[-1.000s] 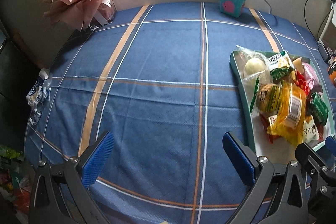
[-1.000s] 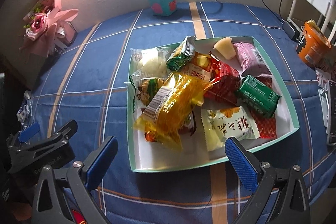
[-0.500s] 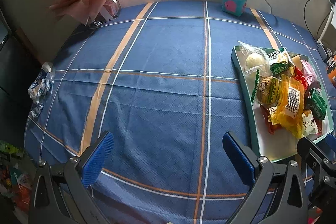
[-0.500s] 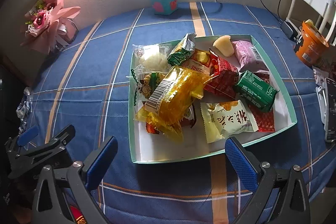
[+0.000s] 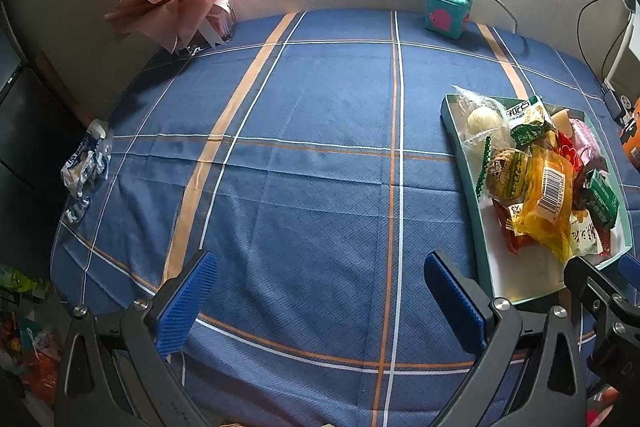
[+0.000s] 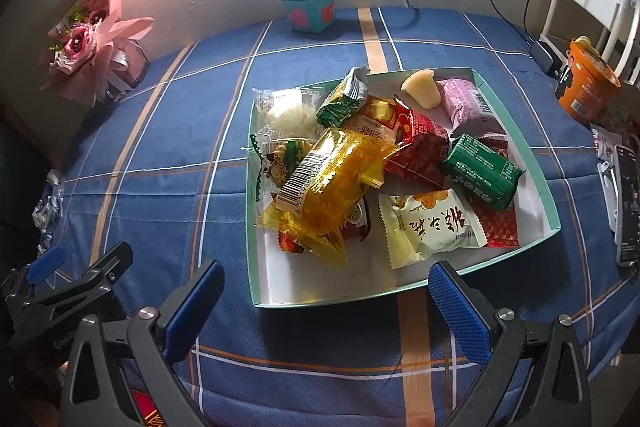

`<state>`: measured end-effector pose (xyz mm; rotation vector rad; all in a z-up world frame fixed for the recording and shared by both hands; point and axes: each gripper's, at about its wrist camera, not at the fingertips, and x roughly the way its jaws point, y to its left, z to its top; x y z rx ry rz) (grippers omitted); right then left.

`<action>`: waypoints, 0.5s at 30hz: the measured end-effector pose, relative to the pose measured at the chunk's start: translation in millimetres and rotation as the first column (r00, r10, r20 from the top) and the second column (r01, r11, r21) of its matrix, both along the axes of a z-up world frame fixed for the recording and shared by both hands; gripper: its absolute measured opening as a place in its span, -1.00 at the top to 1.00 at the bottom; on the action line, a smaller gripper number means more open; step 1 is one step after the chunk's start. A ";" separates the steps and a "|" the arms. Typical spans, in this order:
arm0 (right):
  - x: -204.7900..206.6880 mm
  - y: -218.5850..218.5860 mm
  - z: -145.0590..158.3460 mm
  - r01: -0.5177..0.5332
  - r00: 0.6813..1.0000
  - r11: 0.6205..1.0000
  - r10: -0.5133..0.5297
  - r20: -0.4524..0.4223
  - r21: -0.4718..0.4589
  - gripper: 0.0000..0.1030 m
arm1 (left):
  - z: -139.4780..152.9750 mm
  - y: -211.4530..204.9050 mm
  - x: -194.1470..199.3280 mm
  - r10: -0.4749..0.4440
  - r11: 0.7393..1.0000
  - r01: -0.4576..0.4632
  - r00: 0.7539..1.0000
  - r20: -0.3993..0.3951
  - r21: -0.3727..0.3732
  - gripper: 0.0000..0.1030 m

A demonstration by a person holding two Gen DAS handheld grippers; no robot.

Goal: Organize snacks

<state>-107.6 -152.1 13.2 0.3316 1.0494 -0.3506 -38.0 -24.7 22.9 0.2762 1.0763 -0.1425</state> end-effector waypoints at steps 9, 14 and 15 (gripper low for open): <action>1.2 -1.0 -0.2 -0.004 1.000 1.000 0.004 0.004 0.002 -1.00 | -1.1 -0.4 1.5 0.001 1.000 -0.001 1.000 -0.003 0.003 -1.00; 1.8 -1.5 1.2 -0.008 1.000 1.000 0.008 0.013 -0.005 -1.00 | -1.4 -1.4 3.1 -0.007 1.000 0.007 1.000 0.005 0.010 -1.00; 1.8 -1.3 1.6 -0.010 1.000 1.000 0.010 0.015 -0.006 -1.00 | -1.4 -1.3 3.4 -0.009 1.000 0.009 1.000 0.008 0.014 -1.00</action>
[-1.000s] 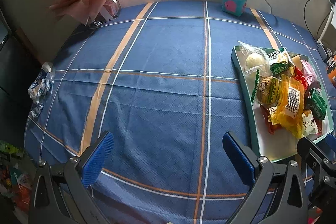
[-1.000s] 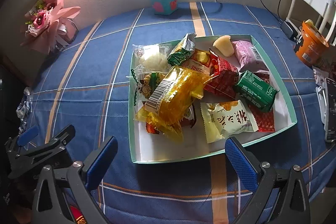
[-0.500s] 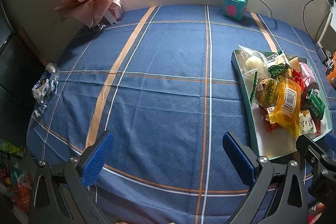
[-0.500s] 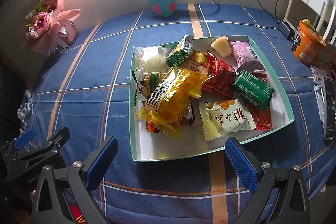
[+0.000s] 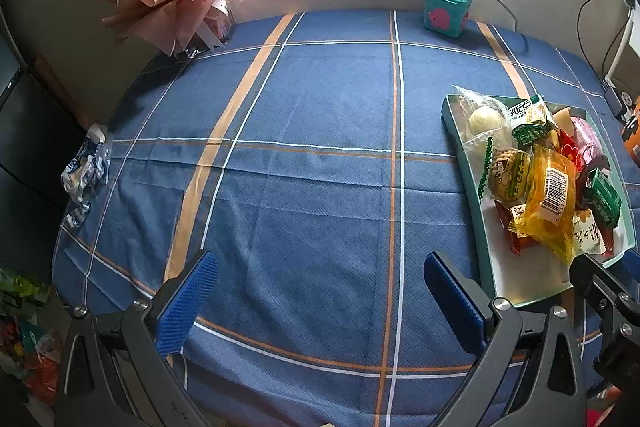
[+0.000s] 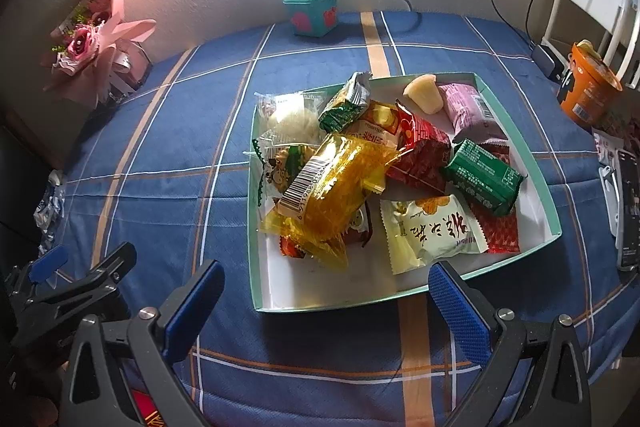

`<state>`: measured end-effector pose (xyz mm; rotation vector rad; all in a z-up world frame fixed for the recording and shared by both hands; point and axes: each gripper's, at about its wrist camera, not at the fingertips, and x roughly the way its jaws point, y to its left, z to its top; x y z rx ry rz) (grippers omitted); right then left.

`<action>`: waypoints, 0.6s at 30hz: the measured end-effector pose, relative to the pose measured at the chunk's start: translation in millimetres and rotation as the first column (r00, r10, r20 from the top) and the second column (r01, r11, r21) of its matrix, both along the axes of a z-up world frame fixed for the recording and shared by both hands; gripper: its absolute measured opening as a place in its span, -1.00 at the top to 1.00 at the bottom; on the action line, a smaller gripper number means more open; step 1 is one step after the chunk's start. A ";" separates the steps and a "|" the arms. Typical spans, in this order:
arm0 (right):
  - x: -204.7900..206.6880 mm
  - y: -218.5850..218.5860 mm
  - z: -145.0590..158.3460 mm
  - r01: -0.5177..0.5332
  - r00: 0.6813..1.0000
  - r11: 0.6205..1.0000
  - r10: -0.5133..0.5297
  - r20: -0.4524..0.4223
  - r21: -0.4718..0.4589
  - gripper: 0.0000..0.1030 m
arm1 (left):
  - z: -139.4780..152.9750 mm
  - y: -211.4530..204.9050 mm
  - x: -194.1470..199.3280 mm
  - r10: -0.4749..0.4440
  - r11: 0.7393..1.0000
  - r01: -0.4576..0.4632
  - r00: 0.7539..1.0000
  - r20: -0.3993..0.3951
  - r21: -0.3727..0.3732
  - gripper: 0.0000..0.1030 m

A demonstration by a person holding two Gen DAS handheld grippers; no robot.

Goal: Organize snacks

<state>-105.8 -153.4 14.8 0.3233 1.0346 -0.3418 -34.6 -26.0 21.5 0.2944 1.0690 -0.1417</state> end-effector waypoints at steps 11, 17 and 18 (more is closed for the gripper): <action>0.0 -3.4 2.0 -0.008 1.000 1.000 0.008 0.011 -0.018 -1.00 | -1.2 5.2 5.2 0.017 1.000 -0.018 1.000 0.008 0.020 -1.00; -1.0 -7.9 1.6 -0.001 1.000 1.000 0.001 0.009 -0.026 -1.00 | -1.1 5.8 6.6 0.019 1.000 -0.019 1.000 0.011 0.019 -1.00; -1.3 -8.9 1.4 0.000 1.000 1.000 0.000 0.010 -0.025 -1.00 | -1.1 5.4 6.5 0.017 1.000 -0.017 1.000 0.012 0.019 -1.00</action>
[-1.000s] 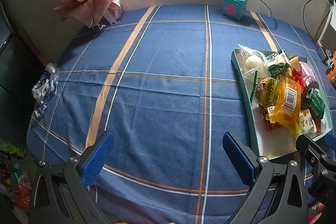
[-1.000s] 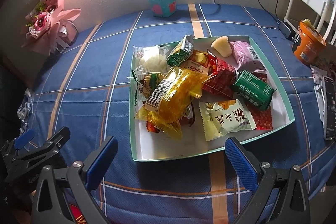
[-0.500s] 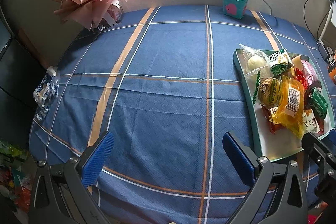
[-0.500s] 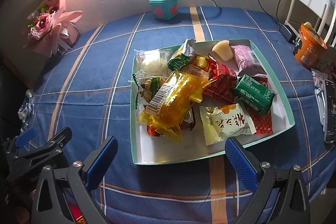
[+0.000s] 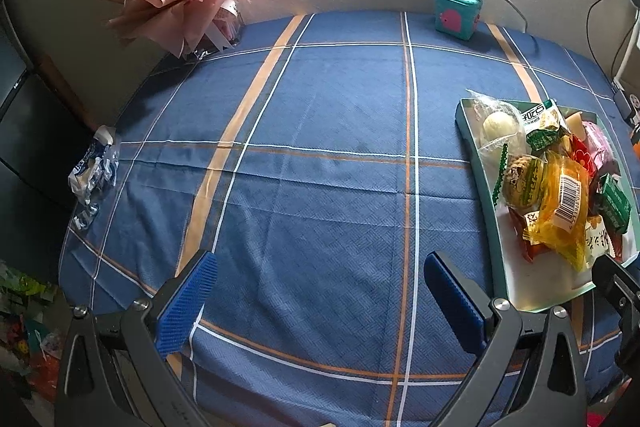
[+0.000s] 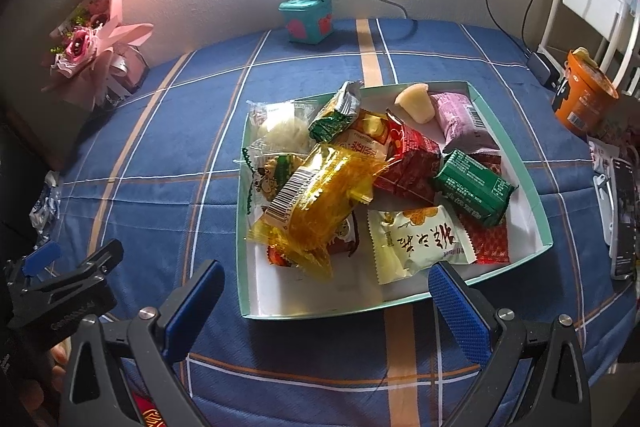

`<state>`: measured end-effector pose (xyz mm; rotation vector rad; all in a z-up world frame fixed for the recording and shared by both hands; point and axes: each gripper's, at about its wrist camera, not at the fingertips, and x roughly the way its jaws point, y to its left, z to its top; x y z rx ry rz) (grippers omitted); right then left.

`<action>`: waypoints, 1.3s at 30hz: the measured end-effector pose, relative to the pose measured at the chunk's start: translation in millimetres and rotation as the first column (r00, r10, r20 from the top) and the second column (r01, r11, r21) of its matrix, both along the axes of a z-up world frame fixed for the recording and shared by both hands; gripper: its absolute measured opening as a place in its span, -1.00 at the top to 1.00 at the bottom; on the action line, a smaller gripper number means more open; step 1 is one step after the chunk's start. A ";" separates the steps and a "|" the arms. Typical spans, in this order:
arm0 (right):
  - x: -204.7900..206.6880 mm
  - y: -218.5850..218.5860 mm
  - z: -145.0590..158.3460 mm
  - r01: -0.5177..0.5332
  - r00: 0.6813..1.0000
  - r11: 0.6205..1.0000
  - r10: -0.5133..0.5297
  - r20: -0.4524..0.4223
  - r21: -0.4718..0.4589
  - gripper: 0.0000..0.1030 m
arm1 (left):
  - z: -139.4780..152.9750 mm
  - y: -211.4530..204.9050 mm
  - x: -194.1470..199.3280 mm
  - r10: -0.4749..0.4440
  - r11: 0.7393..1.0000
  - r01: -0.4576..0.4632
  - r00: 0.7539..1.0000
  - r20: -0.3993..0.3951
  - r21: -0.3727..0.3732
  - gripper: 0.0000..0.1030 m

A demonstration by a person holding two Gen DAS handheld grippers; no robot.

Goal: Organize snacks

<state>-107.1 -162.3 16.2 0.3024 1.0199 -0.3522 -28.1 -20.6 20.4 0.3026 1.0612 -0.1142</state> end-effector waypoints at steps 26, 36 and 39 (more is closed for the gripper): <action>0.3 -1.5 -3.1 -0.008 1.000 1.000 0.008 -0.003 0.003 -1.00 | -1.0 -2.0 0.0 -0.001 1.000 0.001 1.000 0.001 0.009 -1.00; 0.6 -0.6 -3.4 -0.006 1.000 1.000 0.006 -0.003 0.003 -1.00 | -0.9 -2.1 -0.3 0.000 1.000 0.000 1.000 0.001 0.009 -1.00; 0.8 -0.5 -3.5 -0.006 1.000 1.000 0.006 -0.003 0.003 -1.00 | -1.0 -2.2 -0.4 0.000 1.000 0.000 1.000 0.001 0.009 -1.00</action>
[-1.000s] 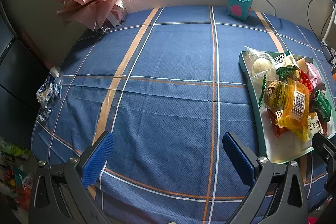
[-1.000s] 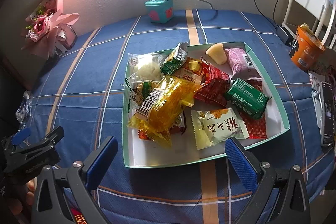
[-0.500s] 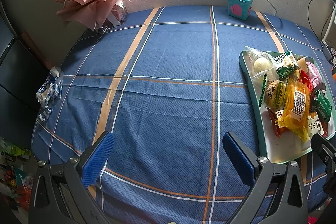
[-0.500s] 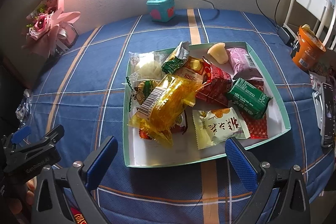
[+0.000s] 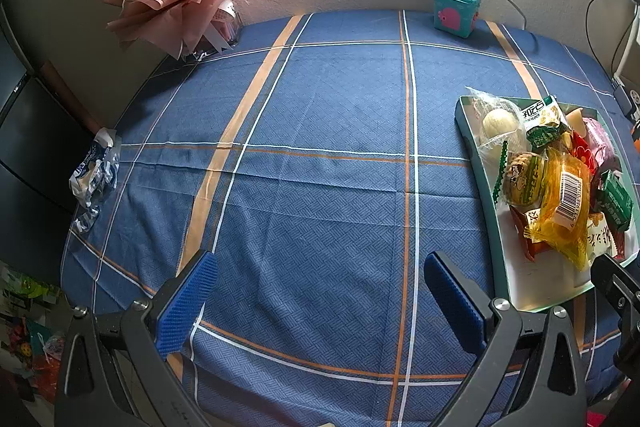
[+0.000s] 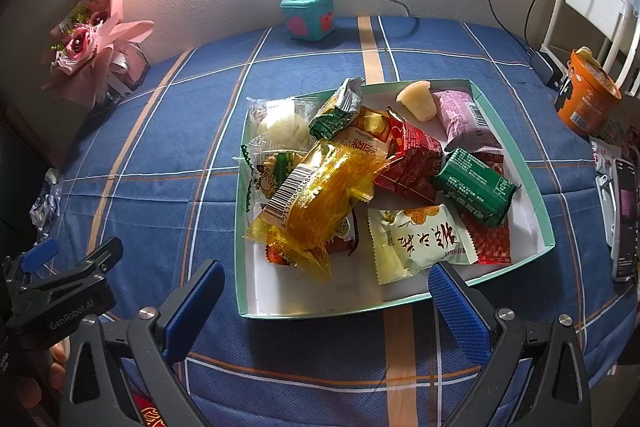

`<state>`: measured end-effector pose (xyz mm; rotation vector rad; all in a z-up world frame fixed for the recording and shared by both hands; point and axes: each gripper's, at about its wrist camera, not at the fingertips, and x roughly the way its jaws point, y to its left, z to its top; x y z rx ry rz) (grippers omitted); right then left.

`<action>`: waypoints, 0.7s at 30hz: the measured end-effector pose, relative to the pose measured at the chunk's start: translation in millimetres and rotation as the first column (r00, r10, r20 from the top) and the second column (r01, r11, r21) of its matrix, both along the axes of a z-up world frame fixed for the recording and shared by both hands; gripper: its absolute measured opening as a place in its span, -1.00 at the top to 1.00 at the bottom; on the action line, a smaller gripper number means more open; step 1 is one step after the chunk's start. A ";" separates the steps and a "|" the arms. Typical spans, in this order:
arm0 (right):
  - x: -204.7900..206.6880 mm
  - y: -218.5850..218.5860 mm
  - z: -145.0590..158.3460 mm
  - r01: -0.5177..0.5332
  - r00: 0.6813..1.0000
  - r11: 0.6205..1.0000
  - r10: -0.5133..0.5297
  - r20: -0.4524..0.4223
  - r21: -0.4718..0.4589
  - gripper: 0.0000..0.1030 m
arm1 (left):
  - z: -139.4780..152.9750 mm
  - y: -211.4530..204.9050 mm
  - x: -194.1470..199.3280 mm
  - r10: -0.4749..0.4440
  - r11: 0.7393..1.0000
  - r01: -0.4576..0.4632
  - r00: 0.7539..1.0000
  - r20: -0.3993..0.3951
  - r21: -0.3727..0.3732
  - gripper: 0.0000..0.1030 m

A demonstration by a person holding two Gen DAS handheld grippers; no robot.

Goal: Organize snacks

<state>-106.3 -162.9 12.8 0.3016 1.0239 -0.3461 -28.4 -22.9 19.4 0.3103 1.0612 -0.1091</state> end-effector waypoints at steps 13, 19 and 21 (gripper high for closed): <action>0.2 0.3 -0.2 0.001 1.000 1.000 -0.001 -0.001 0.000 -1.00 | 0.1 -0.4 -0.2 -0.001 1.000 0.001 1.000 0.000 0.000 -1.00; 0.2 0.2 -0.4 0.001 1.000 1.000 -0.001 -0.001 0.001 -1.00 | 1.3 0.2 -2.1 -0.006 1.000 0.006 1.000 0.012 0.006 -1.00; 0.2 0.3 -0.4 0.000 1.000 1.000 0.000 -0.001 0.000 -1.00 | 2.1 0.7 -2.3 -0.014 1.000 0.014 1.000 0.013 -0.003 -1.00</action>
